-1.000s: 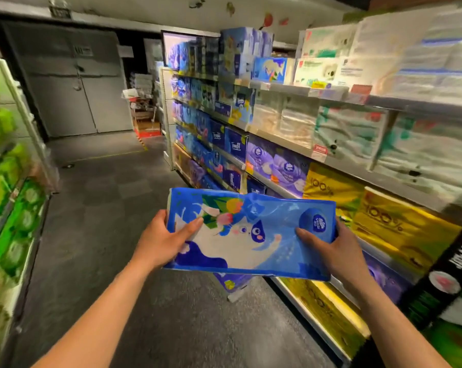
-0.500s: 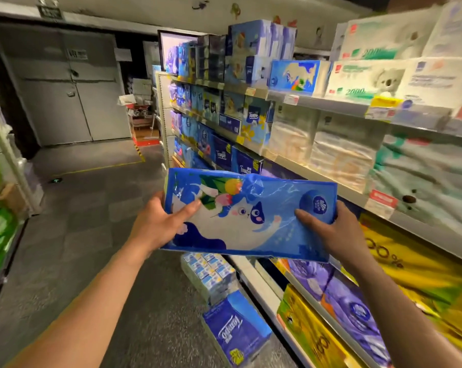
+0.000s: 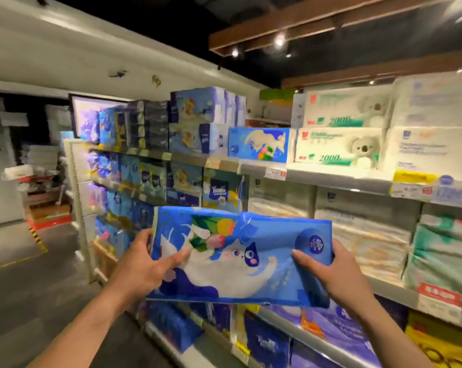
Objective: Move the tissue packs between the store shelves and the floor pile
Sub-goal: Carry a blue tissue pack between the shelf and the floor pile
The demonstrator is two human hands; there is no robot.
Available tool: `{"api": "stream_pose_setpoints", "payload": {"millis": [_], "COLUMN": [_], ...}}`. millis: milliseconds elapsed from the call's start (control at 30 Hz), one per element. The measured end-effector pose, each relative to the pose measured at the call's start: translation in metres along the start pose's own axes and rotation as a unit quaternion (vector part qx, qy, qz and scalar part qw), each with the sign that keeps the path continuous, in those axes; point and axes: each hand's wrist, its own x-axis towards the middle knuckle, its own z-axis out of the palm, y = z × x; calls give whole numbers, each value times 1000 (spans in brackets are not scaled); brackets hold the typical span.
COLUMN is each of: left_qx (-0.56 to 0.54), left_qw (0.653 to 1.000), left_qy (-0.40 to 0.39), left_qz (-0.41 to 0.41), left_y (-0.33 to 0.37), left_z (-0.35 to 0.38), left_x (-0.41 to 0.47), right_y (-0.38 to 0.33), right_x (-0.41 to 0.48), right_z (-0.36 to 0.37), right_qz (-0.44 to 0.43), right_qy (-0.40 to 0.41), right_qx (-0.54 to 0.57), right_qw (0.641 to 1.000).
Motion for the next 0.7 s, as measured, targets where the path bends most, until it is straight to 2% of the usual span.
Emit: {"api": "stream_pose_setpoints", "payload": {"millis": [200, 333, 433, 700], "left_qx": [-13, -63, -75, -71], "left_qw": [997, 991, 987, 977], "left_qy": [-55, -86, -86, -44], "left_qz": [56, 79, 111, 198], "left_y": [22, 29, 35, 85], "left_z": [-8, 8, 19, 46], "left_x": [130, 192, 234, 348], "right_y": [-32, -38, -43, -89], "right_x": [71, 125, 166, 265], "right_z": [15, 8, -1, -9], "right_qz": [-17, -47, -73, -140], "right_qy": [74, 49, 26, 143], "right_qx": [-16, -30, -54, -133], "right_qw": [997, 997, 996, 971]}}
